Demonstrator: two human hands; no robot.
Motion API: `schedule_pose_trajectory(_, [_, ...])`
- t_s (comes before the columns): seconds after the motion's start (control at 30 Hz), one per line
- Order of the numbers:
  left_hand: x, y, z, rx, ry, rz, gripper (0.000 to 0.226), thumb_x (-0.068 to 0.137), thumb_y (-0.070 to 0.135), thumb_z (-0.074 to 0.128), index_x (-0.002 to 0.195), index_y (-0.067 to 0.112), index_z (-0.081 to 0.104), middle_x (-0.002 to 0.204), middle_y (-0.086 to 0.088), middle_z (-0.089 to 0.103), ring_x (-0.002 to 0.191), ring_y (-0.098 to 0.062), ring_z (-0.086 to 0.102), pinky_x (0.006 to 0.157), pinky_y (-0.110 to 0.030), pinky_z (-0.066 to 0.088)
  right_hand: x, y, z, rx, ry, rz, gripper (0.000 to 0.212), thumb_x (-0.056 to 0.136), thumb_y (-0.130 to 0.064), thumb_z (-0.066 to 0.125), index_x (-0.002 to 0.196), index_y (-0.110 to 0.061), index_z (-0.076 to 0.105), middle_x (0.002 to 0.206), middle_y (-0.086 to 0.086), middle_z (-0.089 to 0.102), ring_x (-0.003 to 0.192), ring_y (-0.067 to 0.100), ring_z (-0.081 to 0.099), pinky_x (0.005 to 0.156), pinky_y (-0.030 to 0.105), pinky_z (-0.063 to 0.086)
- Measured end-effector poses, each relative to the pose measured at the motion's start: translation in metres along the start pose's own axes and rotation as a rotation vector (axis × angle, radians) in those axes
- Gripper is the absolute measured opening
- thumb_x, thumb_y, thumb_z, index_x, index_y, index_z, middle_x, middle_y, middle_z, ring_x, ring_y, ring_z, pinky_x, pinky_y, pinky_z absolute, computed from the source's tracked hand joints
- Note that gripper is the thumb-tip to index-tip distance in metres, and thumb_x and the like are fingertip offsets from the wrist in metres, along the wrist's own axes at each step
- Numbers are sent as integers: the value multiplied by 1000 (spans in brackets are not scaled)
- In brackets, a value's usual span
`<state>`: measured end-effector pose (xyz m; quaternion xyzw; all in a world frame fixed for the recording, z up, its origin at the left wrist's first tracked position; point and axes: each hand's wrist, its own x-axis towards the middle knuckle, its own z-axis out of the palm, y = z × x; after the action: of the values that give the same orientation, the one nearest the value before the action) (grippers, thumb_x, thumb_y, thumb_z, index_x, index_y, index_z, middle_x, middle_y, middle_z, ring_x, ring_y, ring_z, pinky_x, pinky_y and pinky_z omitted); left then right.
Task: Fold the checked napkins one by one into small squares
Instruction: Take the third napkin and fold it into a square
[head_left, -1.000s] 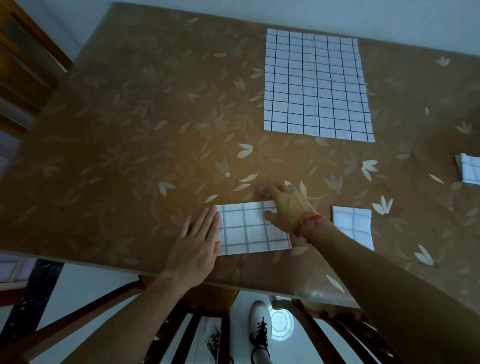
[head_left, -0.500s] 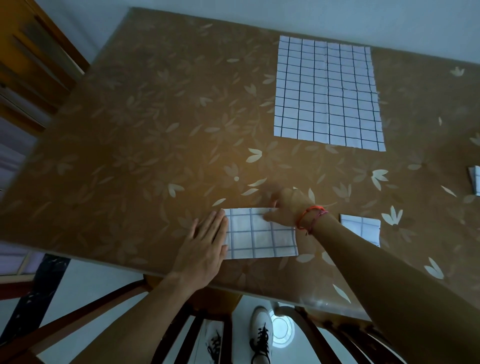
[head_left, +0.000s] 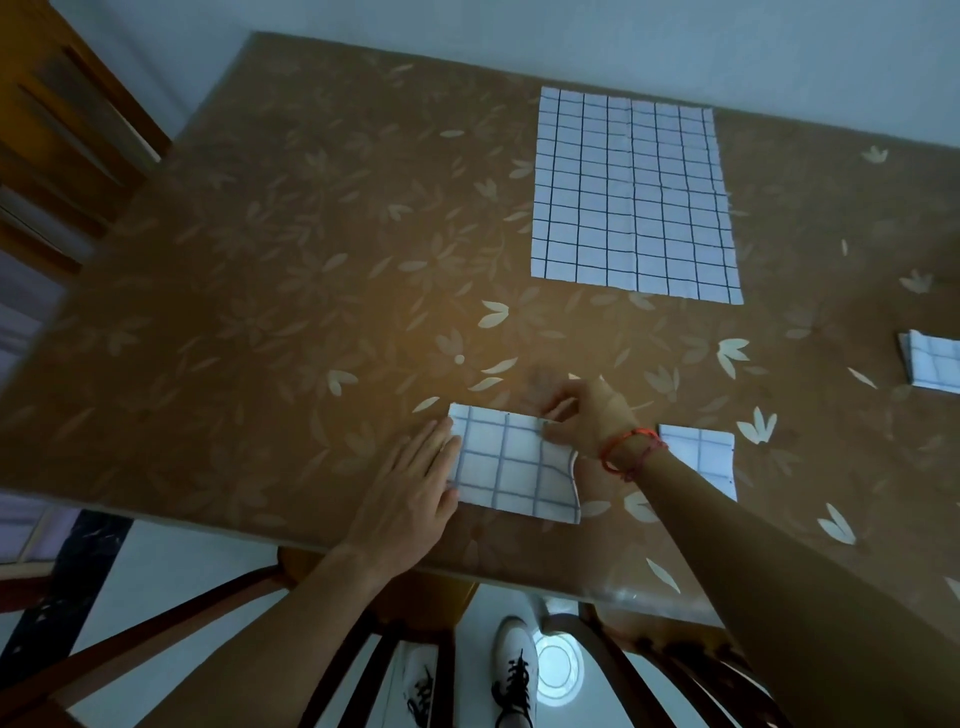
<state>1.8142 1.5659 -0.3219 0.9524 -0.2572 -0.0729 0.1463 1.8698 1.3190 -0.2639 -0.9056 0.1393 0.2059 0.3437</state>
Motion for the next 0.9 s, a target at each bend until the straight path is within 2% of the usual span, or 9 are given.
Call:
schedule_pose_trajectory(0.13, [-8,16,3,-59,12,35,60,87,30,58,142,14,41,149,-4,40,140,-18,33,115,-39,29,-19,16,4,293,58,116,27,70,2,71,67,-22,59,42,-15,46,46,0,43,55,16,40])
schedule_pose_trajectory(0.27, [-18,31,8,-103,16,20,71,73,31,76,136,15,47,137,-5,52,128,-22,47,102,-40,46,-42,30,19,629,33,288,23,74,6,70,71,-15,64,62,2,58,58,16,55,50,21,49])
schedule_pose_trajectory(0.37, [-24,39,12,-110,73,27,72,67,24,83,130,15,49,132,-6,55,122,-24,50,96,-41,49,-56,37,32,840,-27,408,18,69,3,70,67,-15,71,72,14,63,69,30,60,64,39,52])
schedule_pose_trajectory(0.43, [-25,40,14,-85,108,42,72,63,19,85,126,15,51,131,-7,56,121,-25,50,94,-41,49,-63,41,36,888,-68,425,17,71,3,69,77,-13,72,75,16,64,69,30,61,63,38,52])
schedule_pose_trajectory(0.57, [-28,36,15,-52,148,38,65,59,15,87,118,15,59,121,-4,62,114,-25,54,90,-41,47,-73,48,44,852,-142,423,21,68,-6,71,87,-12,74,83,20,70,74,33,63,68,40,55])
schedule_pose_trajectory(0.63, [-31,35,15,-36,168,55,56,60,13,85,111,16,64,117,-2,64,112,-24,55,89,-41,47,-79,50,45,787,-171,394,24,68,-11,71,90,-15,76,76,16,67,70,29,60,63,35,54])
schedule_pose_trajectory(0.77, [-38,33,18,-46,202,76,43,63,7,81,102,18,68,110,2,67,108,-23,57,93,-36,39,-83,54,48,703,-173,329,29,85,2,54,90,-17,75,78,13,63,68,23,59,52,23,51])
schedule_pose_trajectory(0.83, [-41,31,19,-63,214,67,38,66,9,81,100,19,69,107,4,68,107,-22,57,92,-34,35,-86,66,51,590,-186,288,40,85,11,47,91,-19,73,96,15,70,81,26,67,65,30,56])
schedule_pose_trajectory(0.9, [-42,30,19,-84,231,54,29,73,12,76,99,20,68,104,6,68,106,-20,56,90,-32,34,-94,84,51,414,-174,383,37,85,15,48,109,-6,68,120,23,62,110,35,61,81,28,56])
